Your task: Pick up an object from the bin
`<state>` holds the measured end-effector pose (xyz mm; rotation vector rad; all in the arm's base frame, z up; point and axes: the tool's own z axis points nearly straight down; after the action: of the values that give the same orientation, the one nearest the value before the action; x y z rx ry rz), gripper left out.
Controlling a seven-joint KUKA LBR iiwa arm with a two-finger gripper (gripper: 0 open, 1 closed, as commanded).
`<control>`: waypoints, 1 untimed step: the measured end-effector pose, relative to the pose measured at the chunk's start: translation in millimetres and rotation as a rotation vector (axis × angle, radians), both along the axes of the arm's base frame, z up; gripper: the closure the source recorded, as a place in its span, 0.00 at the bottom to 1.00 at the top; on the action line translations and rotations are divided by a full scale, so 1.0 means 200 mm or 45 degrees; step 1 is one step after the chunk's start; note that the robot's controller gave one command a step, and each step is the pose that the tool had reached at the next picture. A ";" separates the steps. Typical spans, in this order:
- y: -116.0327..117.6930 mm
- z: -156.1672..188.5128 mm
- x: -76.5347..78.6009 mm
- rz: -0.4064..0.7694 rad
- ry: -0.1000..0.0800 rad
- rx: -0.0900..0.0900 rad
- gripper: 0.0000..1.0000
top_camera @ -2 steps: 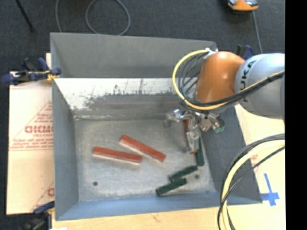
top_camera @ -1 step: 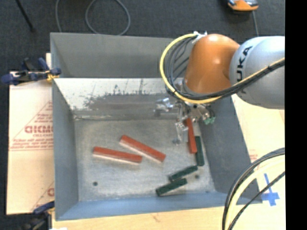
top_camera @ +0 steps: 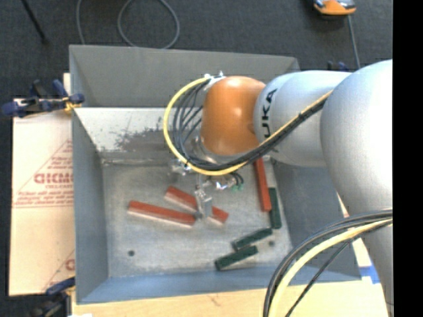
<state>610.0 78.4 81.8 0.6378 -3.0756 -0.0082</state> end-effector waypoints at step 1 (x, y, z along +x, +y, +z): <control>0.04 -0.06 -0.26 -0.137 -0.004 -0.004 0.00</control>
Offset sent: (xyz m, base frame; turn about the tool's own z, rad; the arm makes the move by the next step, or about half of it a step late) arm -0.0524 0.0083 -0.0118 0.1083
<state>557.7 86.8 70.4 0.4719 -3.1081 -0.0021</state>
